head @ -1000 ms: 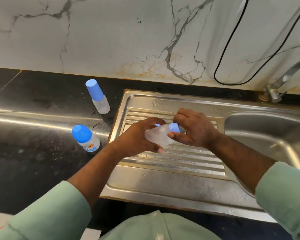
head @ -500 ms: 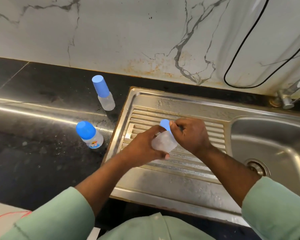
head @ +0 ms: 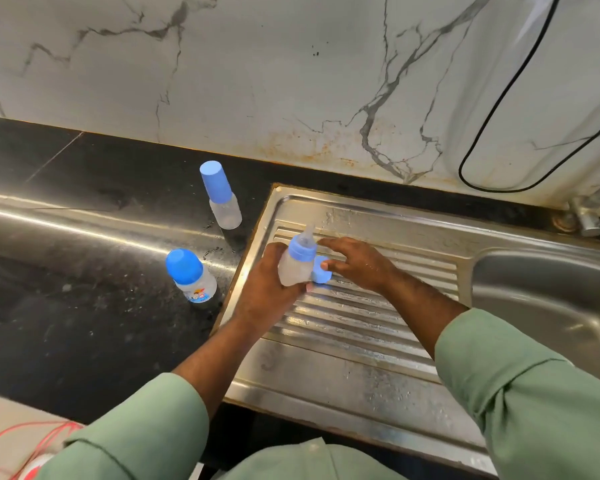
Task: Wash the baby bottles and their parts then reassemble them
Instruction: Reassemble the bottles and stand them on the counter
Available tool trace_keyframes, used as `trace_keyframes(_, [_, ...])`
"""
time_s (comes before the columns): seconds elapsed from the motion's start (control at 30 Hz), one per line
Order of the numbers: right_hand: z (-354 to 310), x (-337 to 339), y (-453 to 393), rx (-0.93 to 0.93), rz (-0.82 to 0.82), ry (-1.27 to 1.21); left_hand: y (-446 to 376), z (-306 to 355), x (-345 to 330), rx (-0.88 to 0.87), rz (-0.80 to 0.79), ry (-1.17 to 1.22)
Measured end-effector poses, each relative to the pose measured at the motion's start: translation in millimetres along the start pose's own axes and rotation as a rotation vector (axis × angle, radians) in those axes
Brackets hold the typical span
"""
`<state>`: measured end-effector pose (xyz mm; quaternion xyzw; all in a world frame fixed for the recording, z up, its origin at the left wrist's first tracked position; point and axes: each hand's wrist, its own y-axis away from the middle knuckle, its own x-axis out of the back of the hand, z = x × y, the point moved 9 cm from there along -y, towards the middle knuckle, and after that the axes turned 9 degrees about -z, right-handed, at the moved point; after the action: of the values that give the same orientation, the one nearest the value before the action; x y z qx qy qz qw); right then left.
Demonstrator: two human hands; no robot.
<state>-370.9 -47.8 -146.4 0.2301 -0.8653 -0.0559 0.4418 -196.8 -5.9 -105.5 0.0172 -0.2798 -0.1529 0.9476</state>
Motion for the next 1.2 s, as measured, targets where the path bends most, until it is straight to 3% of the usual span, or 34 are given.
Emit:
trace_keyframes(0.13, [-16.1, -0.7, -2.0, 0.057, -0.017, 0.098, 2.8, -12.6, -5.1, 0.023, 0.015, 0.080])
trace_keyframes(0.37, [-29.4, -8.0, 6.3, -0.043, -0.084, 0.195, 6.3, -22.9, -3.1, 0.043, 0.024, 0.098])
trace_keyframes(0.47, [-32.9, 54.7, 29.9, -0.069, 0.213, 0.036, 9.1, -26.7, 2.0, 0.035, 0.037, 0.129])
trace_keyframes(0.53, [-35.9, 119.1, 74.8, -0.072, 0.681, -0.073, 10.6, -26.2, 5.8, 0.021, 0.042, 0.142])
trace_keyframes(0.57, [-31.5, 136.4, 92.8, -0.076, 0.829, -0.103, 11.9, -24.0, 7.5, 0.011, 0.042, 0.141])
trace_keyframes(0.6, [-24.2, 141.1, 94.2, -0.117, 0.797, -0.103, 12.5, -23.0, 7.3, 0.009, 0.036, 0.144])
trace_keyframes(0.67, [-6.8, 108.9, 74.2, -0.296, 0.370, 0.079, 15.7, -22.6, 4.2, 0.014, 0.018, 0.166])
trace_keyframes(0.7, [-4.1, 103.1, 73.9, -0.337, 0.314, 0.093, 17.1, -22.1, 3.4, 0.017, 0.012, 0.172])
trace_keyframes(0.73, [-11.6, 111.2, 79.1, -0.321, 0.381, 0.019, 17.5, -18.0, 3.6, 0.006, 0.005, 0.169])
trace_keyframes(0.8, [-58.9, 127.5, 89.2, -0.051, 0.527, -0.192, 19.7, -18.0, 4.0, 0.001, 0.010, 0.174])
trace_keyframes(0.9, [-128.6, 112.4, 95.3, 0.226, 0.421, -0.226, 20.9, -17.2, 4.7, 0.007, 0.024, 0.162])
trace_keyframes(1.0, [-152.4, 84.9, 88.0, 0.252, 0.270, -0.087, 19.2, -15.0, 8.6, 0.004, 0.058, 0.120])
trace_keyframes(1.2, [-149.4, 82.4, 82.3, 0.222, 0.248, -0.034, 25.5, -4.6, 15.7, -0.070, 0.084, 0.089])
